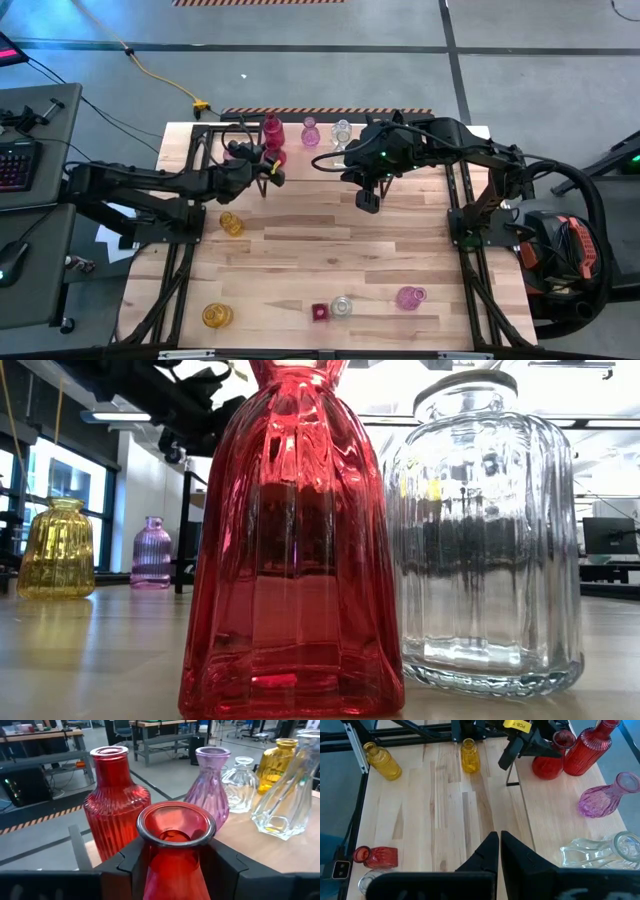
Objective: Sort vases onto shelf
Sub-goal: Put the right red vase on the shelf aligned with the other red vase
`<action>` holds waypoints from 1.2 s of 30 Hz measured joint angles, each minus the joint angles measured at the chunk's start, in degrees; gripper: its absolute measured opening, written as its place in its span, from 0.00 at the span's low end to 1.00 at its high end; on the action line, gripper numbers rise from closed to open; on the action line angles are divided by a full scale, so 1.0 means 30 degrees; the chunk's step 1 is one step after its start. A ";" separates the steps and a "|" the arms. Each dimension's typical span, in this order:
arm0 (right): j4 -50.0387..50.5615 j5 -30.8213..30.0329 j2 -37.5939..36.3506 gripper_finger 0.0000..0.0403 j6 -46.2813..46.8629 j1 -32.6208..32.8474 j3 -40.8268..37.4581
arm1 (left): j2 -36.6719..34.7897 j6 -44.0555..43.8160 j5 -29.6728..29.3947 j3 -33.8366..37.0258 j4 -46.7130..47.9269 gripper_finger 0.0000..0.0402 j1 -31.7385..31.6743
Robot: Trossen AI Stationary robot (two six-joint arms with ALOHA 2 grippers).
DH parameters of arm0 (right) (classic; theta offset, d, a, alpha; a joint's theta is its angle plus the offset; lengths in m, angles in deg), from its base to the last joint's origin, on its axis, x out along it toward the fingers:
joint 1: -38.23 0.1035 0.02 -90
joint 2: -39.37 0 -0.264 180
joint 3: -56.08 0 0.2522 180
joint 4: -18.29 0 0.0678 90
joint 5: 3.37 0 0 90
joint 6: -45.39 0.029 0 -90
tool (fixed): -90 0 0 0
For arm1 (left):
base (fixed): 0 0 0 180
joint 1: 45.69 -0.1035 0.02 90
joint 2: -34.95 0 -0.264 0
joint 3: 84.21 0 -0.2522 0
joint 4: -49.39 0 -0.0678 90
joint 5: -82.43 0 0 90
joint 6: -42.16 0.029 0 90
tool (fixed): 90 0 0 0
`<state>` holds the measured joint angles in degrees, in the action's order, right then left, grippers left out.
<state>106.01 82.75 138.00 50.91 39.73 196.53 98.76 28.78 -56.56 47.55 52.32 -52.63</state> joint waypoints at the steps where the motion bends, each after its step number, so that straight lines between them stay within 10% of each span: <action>1: 0.0000 0.0002 0.0000 0.00 0.0000 0.0000 0.0000 | 0.0000 -0.0002 0.0007 0.0000 0.0017 0.37 -0.0105; 36: -0.0007 0.0002 0.0000 0.00 0.0000 0.0015 0.0000 | -0.0663 0.0508 0.0792 0.0015 0.0201 0.46 -0.0940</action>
<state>105.98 82.75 138.00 50.91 39.77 196.53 96.77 30.30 -54.19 47.59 52.92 -55.45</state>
